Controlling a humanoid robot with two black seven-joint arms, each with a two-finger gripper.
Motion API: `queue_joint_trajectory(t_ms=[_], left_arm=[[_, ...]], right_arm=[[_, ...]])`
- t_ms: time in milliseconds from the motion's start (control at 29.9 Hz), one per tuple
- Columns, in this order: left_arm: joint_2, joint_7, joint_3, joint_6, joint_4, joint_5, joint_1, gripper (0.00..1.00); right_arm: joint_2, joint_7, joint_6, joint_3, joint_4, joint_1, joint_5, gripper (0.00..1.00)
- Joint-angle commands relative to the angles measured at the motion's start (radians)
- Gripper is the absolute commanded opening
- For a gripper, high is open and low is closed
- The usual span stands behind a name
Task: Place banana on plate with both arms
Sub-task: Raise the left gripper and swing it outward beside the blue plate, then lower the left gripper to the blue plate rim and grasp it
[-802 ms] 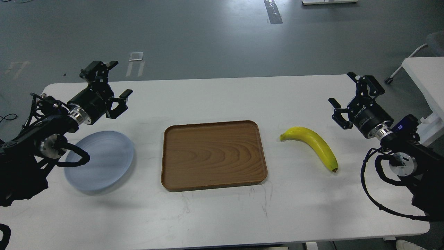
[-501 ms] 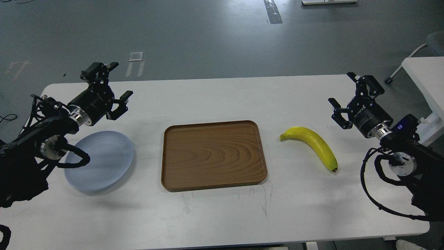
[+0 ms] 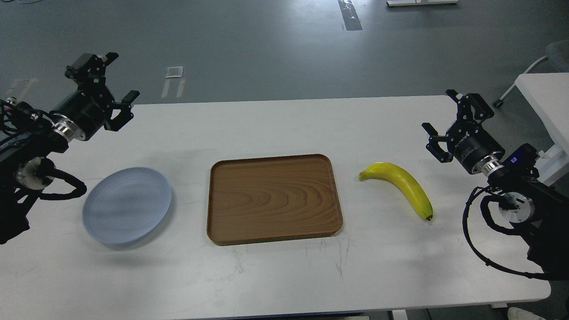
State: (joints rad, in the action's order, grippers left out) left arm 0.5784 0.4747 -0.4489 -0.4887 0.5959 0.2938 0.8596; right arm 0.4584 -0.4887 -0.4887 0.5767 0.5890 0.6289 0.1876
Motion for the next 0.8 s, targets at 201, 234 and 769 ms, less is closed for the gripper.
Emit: queue_joint_trajectory(t_ms=[201, 234, 769], left_arm=[[0.239, 0.014, -0.004, 0.0, 0.381, 0.56, 0.022, 1.0], [0.268, 0.014, -0.004, 0.0, 0.445, 0.671, 0.022, 1.0], [0.399, 0.014, 0.145, 0.0, 0.565, 1.472, 0.007, 0.99]], right_arm=[[0.005, 0.0, 0.0, 0.0, 0.0, 0.0, 0.001, 1.0], [0.005, 0.0, 0.0, 0.0, 0.0, 0.0, 0.001, 1.0], [0.002, 0.0, 0.0, 0.0, 0.005, -0.003, 0.001, 1.0]])
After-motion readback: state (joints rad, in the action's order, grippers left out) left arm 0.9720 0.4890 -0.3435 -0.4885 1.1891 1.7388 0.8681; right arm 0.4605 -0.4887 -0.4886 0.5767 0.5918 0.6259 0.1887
